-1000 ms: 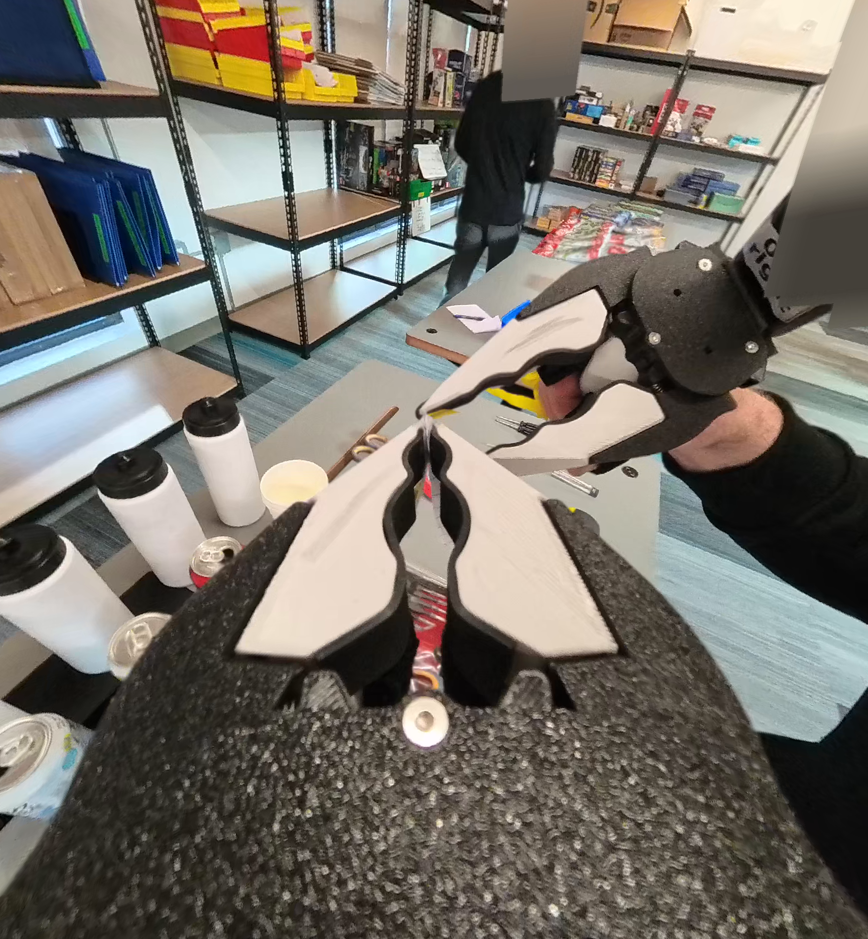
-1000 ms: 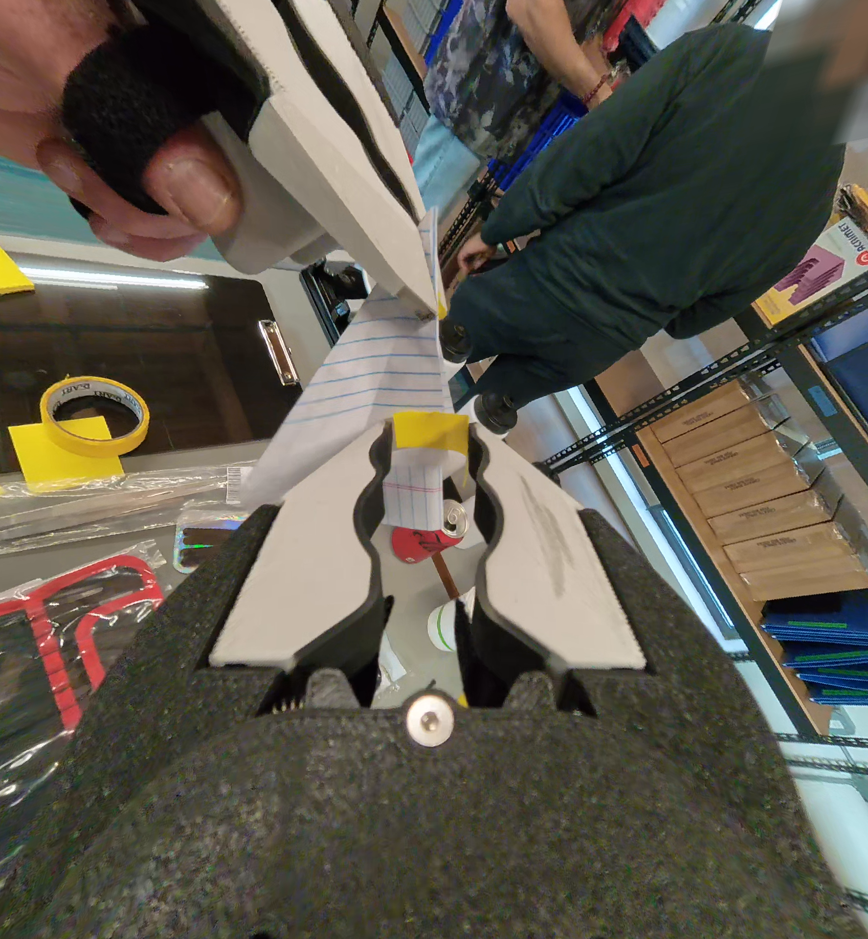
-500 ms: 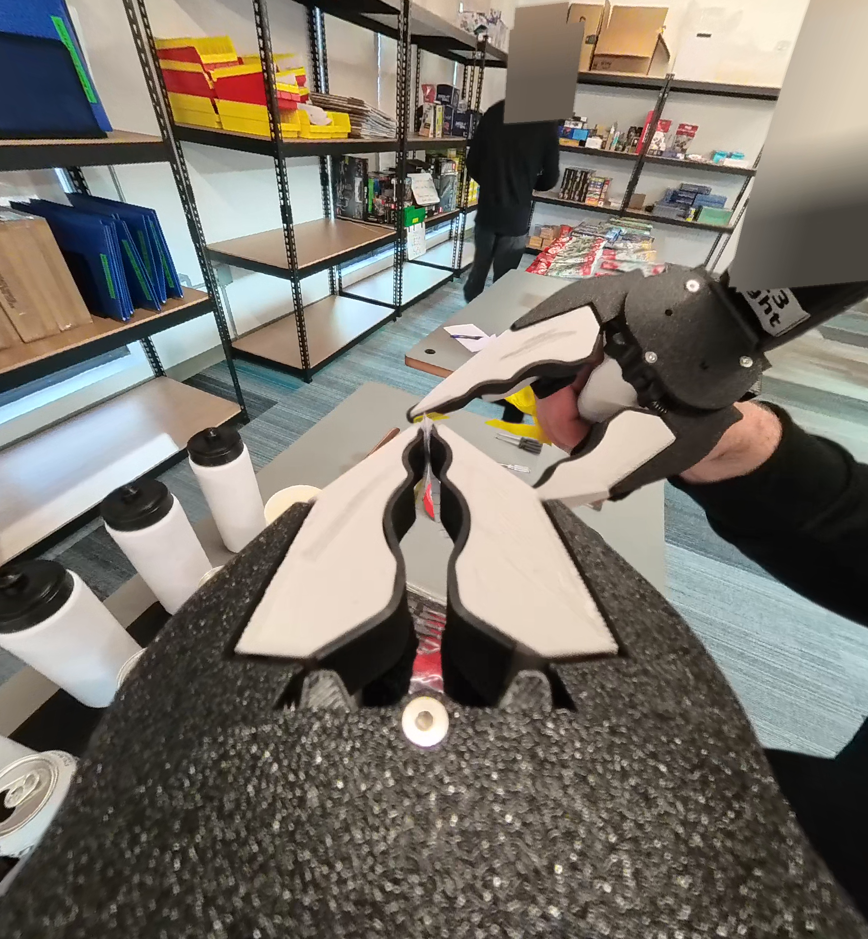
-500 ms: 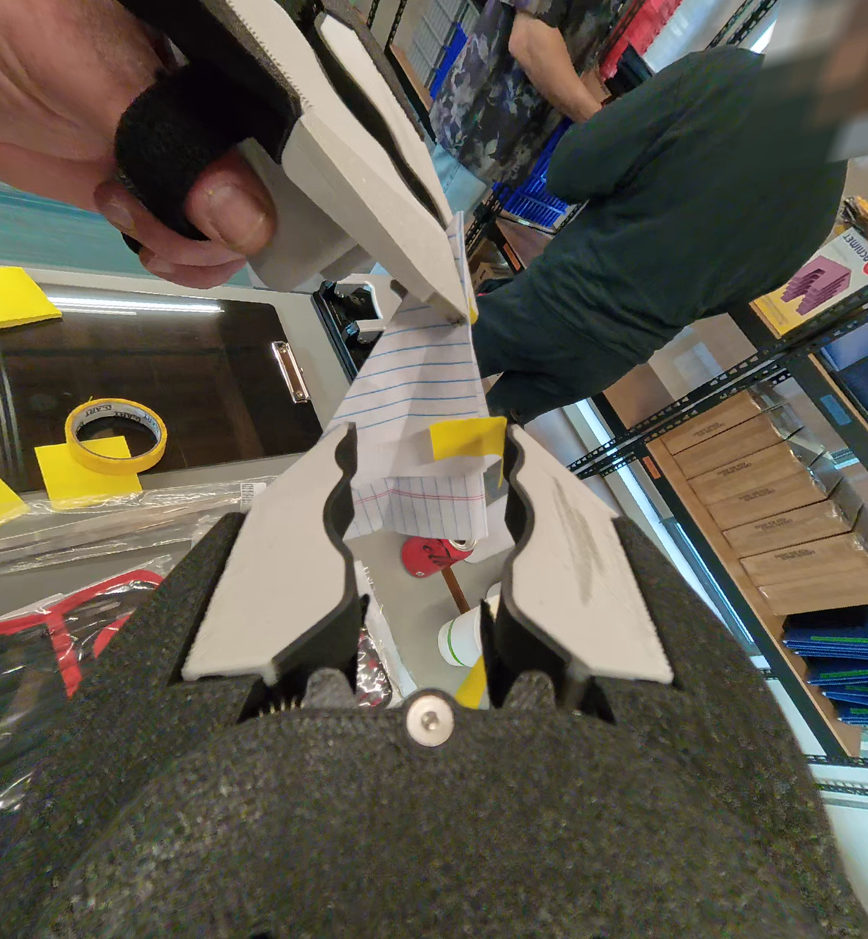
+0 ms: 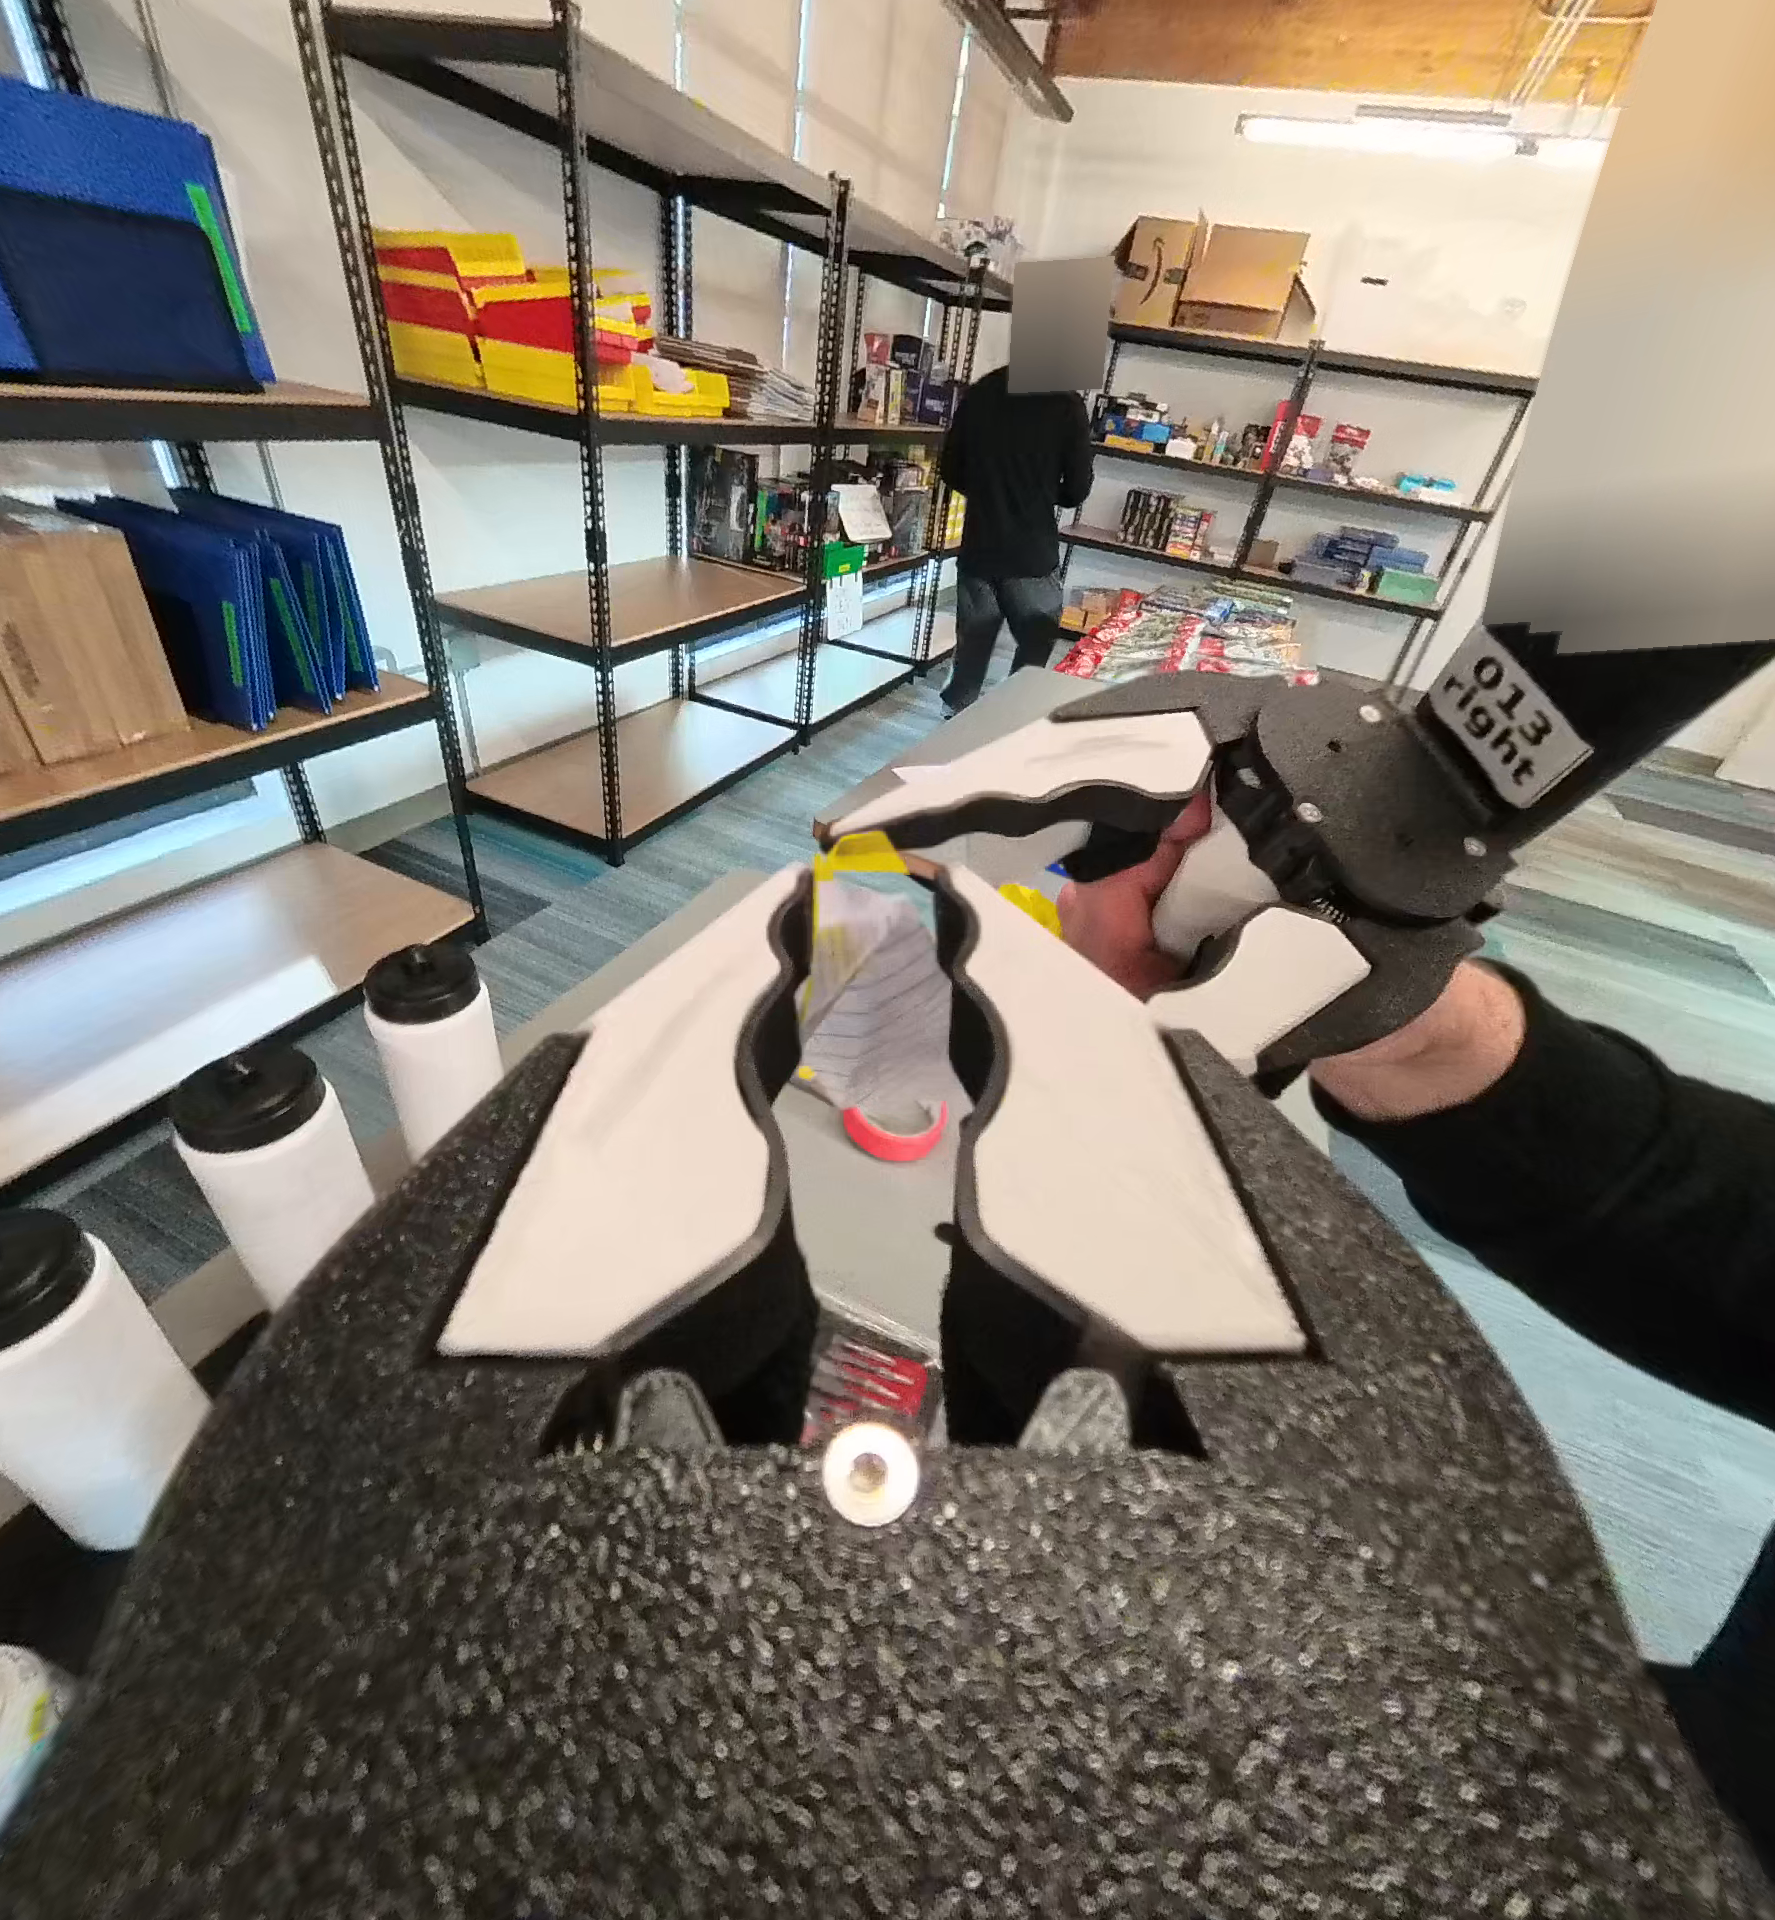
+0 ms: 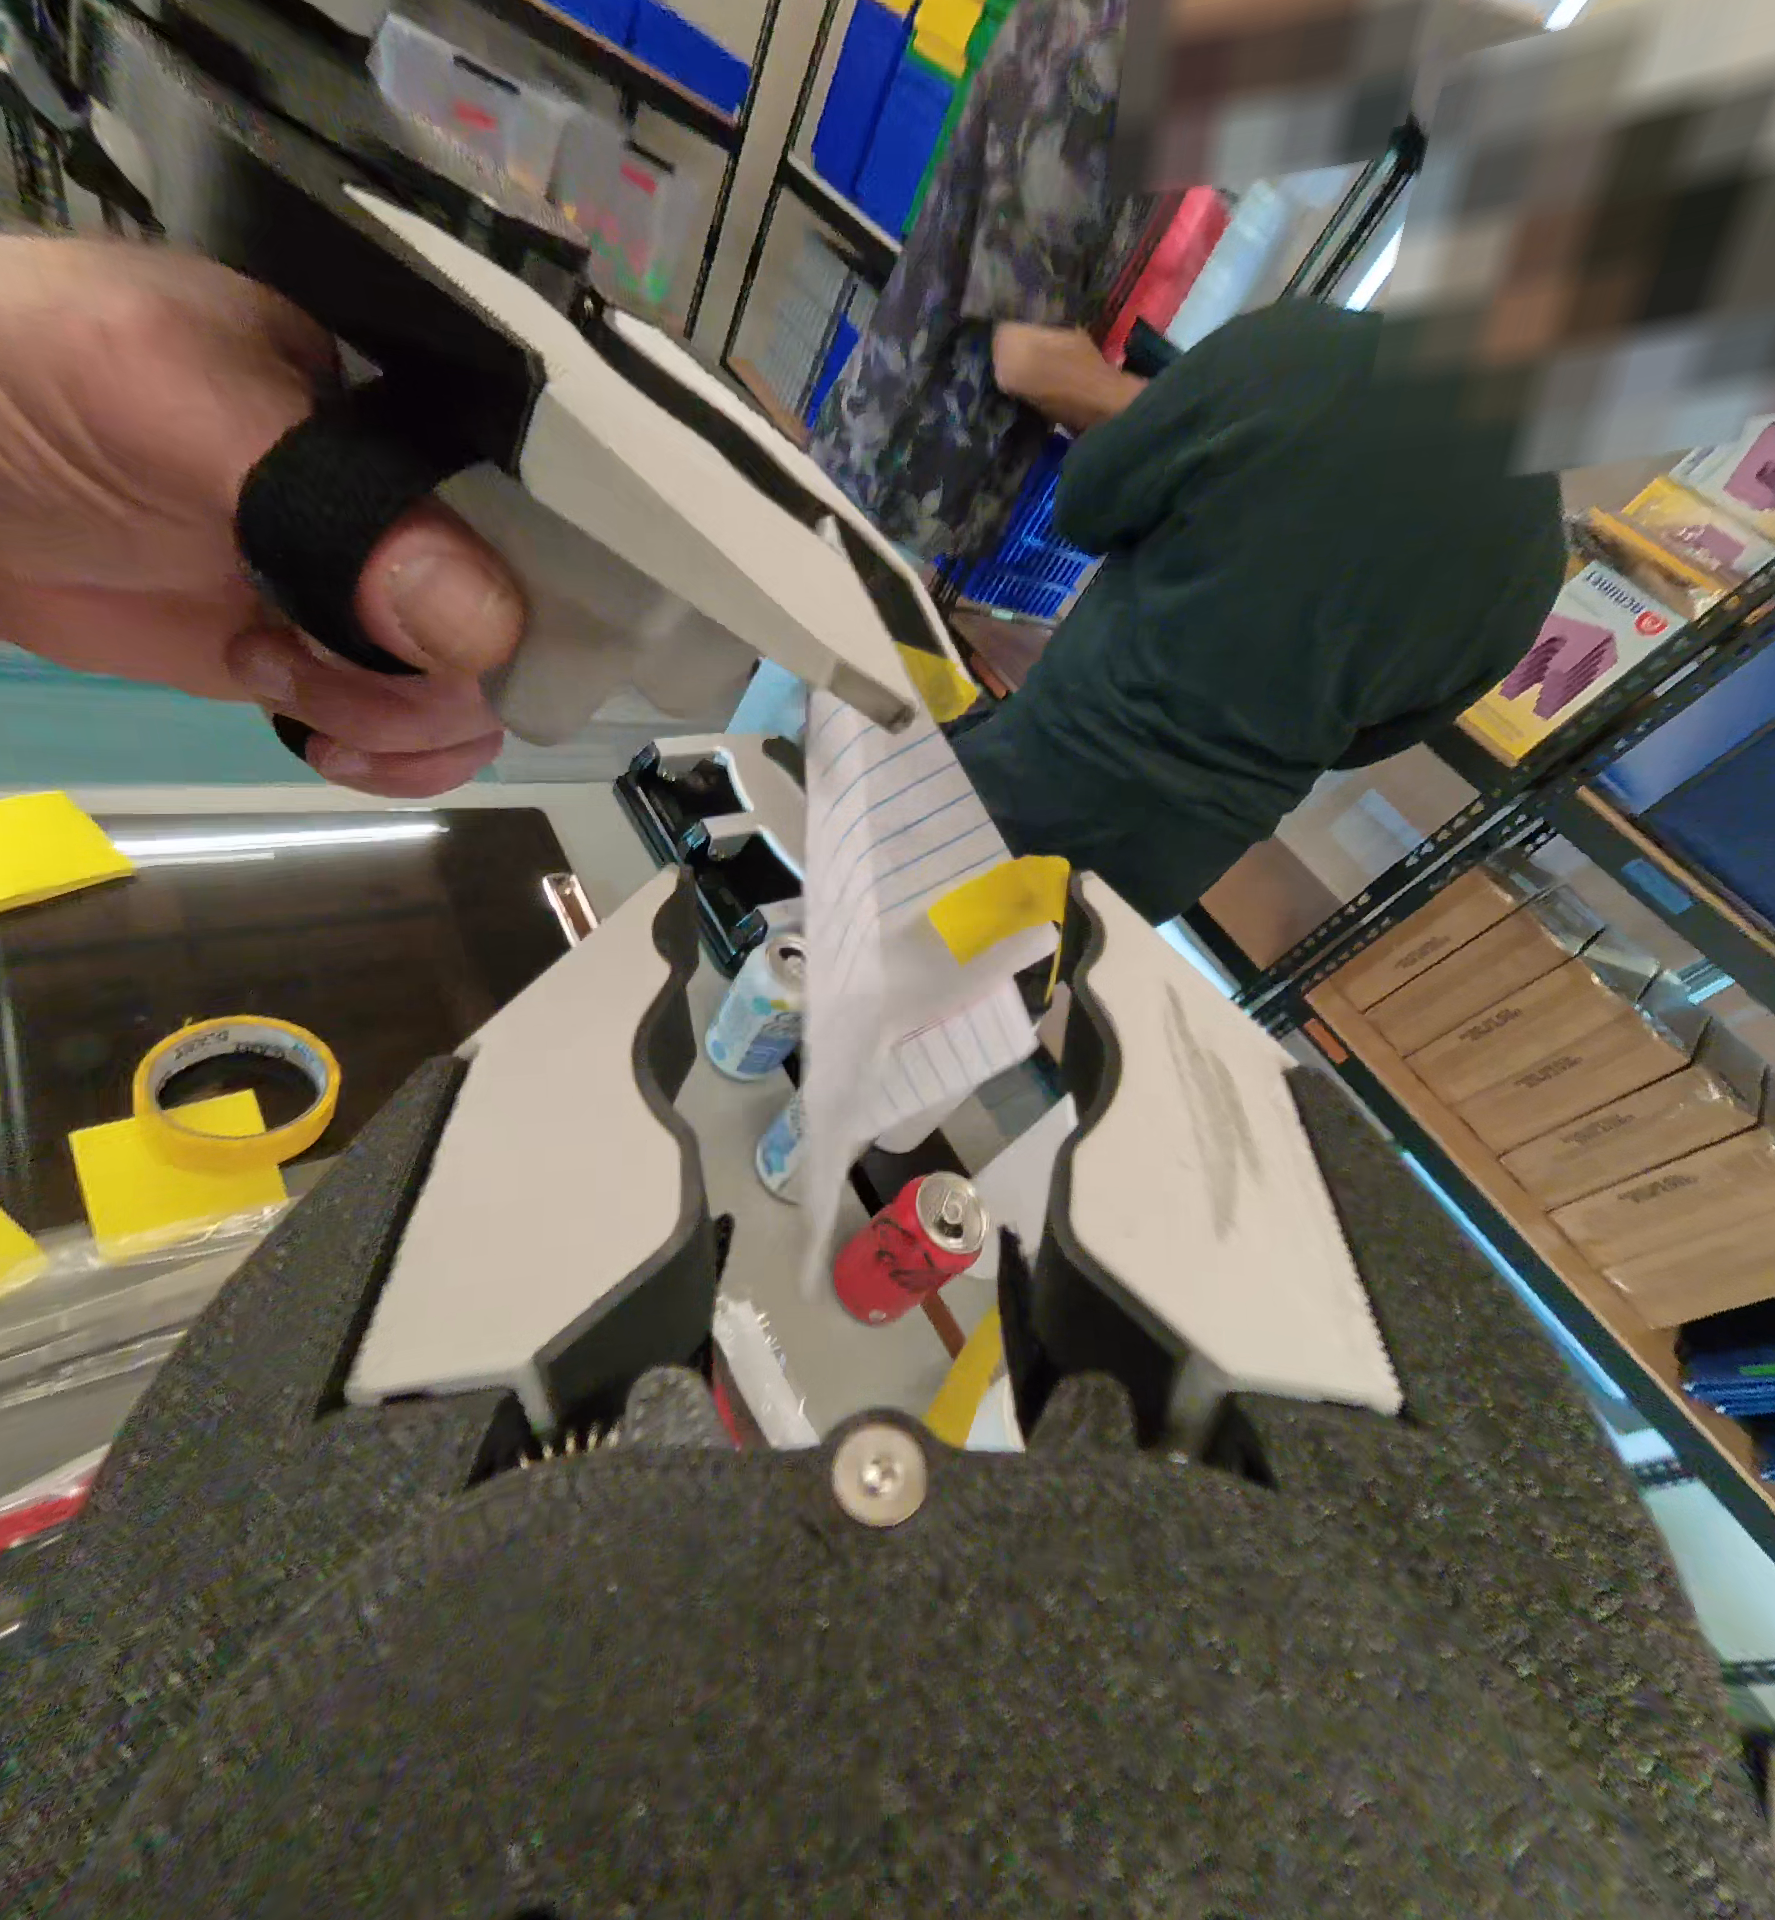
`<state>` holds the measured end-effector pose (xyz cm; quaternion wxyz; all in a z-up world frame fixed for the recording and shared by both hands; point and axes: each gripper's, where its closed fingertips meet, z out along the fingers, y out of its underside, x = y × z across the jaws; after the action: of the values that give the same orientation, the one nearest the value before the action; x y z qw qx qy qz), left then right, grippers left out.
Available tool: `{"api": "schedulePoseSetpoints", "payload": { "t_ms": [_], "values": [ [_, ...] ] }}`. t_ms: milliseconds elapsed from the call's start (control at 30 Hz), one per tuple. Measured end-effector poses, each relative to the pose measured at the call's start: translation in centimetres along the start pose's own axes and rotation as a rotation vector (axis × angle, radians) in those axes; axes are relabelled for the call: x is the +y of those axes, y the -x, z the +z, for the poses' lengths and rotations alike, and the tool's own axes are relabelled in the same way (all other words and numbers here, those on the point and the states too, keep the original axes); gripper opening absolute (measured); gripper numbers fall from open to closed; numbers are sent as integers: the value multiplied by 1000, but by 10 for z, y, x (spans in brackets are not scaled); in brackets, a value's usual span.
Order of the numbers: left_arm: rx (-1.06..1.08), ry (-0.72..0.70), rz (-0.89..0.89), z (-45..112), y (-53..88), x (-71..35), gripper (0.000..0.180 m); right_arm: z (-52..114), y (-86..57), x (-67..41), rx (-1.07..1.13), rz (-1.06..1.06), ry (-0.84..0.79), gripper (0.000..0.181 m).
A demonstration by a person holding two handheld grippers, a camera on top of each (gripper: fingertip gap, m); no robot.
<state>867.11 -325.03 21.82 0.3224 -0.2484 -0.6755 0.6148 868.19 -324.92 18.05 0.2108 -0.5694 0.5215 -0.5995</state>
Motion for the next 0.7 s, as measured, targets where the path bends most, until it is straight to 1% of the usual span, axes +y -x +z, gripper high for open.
{"api": "schedulePoseSetpoints", "payload": {
  "t_ms": [33,100,200,267,400,467,567,600,633,700],
  "values": [
    [-5,-5,11,-1,0,-2,23,1,-1,-2,9,-7,-5,69],
    [-18,-10,26,-2,1,-4,34,2,0,-8,8,-2,-26,69],
    [-36,-27,-2,-4,5,-6,48,3,-1,-14,18,-14,-51,69],
    [-49,-38,-18,-5,7,-5,49,2,2,-16,11,-9,-56,69],
    [-105,-18,31,-11,11,-2,60,2,6,-19,10,-7,-88,72],
    [-120,-34,43,-23,8,-6,64,0,7,-21,8,2,-117,72],
    [-119,-70,51,-43,1,-4,65,-1,9,-23,-17,45,-147,71],
    [-166,-64,45,-50,5,-1,64,-1,9,-23,-25,63,-151,72],
    [-213,-68,26,-61,8,6,64,-1,11,-24,-38,81,-159,71],
    [-188,-67,-52,-73,-2,26,56,-3,13,-27,-59,101,-178,71]
  ]
}}
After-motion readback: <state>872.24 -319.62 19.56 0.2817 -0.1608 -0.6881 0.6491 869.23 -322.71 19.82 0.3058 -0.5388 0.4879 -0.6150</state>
